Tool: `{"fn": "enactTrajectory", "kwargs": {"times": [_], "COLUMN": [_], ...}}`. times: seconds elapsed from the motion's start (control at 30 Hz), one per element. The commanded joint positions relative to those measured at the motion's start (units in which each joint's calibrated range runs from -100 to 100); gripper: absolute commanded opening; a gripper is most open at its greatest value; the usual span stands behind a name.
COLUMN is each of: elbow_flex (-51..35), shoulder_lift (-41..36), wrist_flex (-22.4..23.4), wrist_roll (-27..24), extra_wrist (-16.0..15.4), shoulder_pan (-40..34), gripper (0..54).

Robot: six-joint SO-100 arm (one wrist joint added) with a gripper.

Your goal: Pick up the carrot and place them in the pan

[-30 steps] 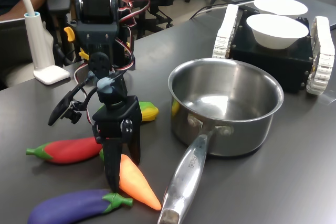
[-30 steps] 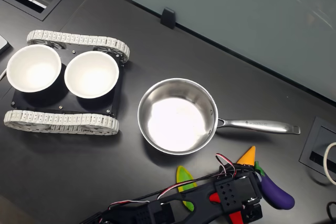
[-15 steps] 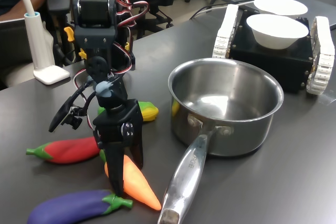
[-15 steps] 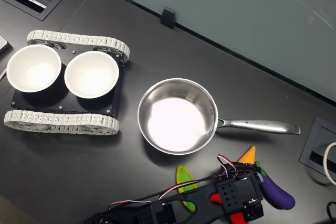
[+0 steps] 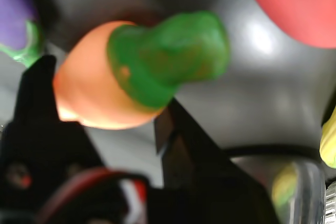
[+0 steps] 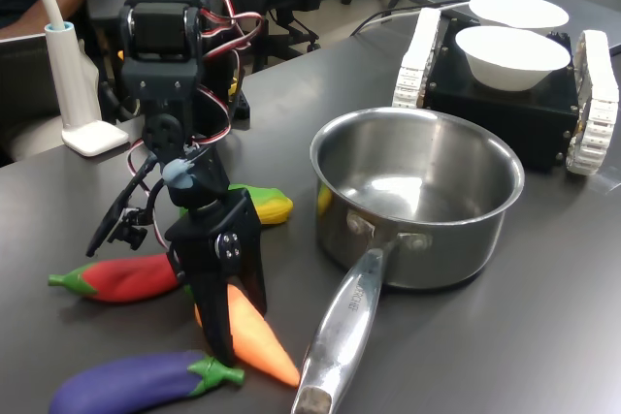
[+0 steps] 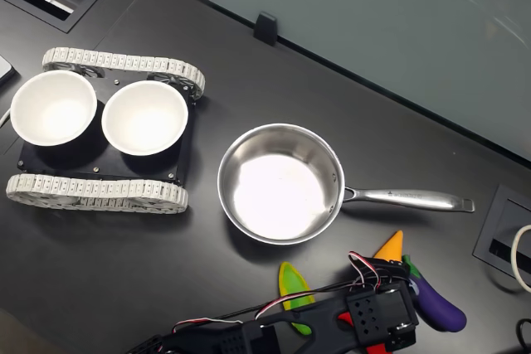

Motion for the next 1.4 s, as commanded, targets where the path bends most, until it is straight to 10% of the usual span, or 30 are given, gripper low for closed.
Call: {"fn": "enactTrajectory", "kwargs": {"times": [0.0,0.23,1.37], "elbow_flex": [-1.16,0.21,9.84], "shoulder_lift": [-1.64,-2.06,-28.05], "wrist_flex": [-2.69,-2.86,2.51], "wrist_roll": [0.44,0.49,4.35], "extra_wrist": [-0.72,-1.14,4.58], "shoulder_pan": [1.01,1.36,2.73], "gripper": [15.7,0.1,0.1]}}
